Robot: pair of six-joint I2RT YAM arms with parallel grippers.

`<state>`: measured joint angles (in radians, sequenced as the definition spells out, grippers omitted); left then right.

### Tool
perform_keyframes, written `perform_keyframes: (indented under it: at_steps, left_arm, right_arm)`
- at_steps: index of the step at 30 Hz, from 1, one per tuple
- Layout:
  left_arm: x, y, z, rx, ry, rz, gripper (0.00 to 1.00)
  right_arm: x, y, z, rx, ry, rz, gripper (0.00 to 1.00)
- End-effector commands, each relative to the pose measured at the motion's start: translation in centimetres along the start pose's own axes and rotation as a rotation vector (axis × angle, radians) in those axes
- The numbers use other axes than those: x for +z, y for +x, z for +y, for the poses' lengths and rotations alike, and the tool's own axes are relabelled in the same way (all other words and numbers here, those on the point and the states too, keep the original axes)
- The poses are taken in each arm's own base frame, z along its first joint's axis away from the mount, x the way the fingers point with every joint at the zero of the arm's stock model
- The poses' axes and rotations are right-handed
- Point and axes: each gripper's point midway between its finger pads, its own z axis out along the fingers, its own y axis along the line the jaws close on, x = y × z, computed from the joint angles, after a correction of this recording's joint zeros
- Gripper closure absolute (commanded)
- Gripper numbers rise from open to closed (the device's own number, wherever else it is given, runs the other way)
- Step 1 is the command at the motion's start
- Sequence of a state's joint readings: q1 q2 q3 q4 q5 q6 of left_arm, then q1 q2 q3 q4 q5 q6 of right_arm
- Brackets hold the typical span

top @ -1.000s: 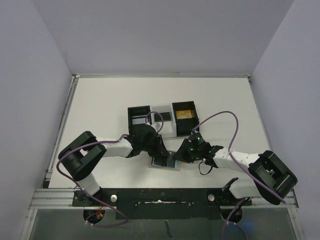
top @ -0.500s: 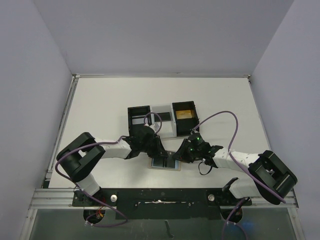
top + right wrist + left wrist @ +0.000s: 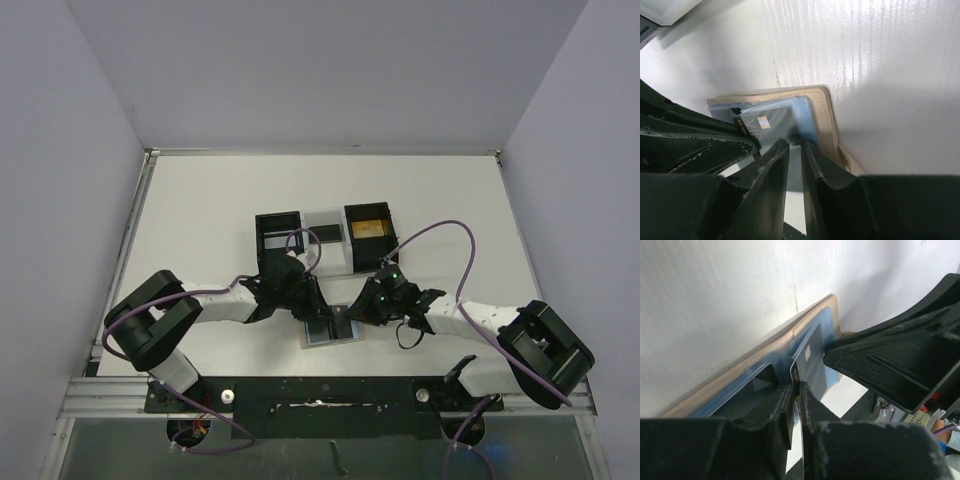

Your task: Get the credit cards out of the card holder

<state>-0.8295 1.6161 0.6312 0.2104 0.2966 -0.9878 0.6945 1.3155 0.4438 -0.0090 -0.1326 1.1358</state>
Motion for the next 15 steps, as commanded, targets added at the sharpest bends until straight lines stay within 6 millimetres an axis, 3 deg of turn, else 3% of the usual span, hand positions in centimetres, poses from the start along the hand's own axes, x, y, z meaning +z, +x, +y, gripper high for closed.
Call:
perform_keyframes:
  at_steps: [1, 7, 12, 15]
  left_arm:
    - [-1.1, 0.2, 0.2, 0.017, 0.001, 0.005, 1.0]
    - [-1.6, 0.0, 0.5, 0.014, -0.012, 0.004, 1.0]
    - [-2.1, 0.2, 0.9, 0.029, -0.032, 0.028, 1.0]
    - [-1.9, 0.2, 0.9, 0.03, -0.029, 0.037, 1.0]
  right_arm:
    - [-0.4, 0.1, -3.7, -0.036, 0.165, -0.011, 0.8]
    - [-0.6, -0.1, -3.1, -0.044, 0.147, -0.013, 0.8]
    - [-1.4, -1.3, -0.4, -0.073, 0.034, -0.068, 0.8]
    - [-2.6, -2.1, 2.5, -0.119, -0.079, -0.093, 0.78]
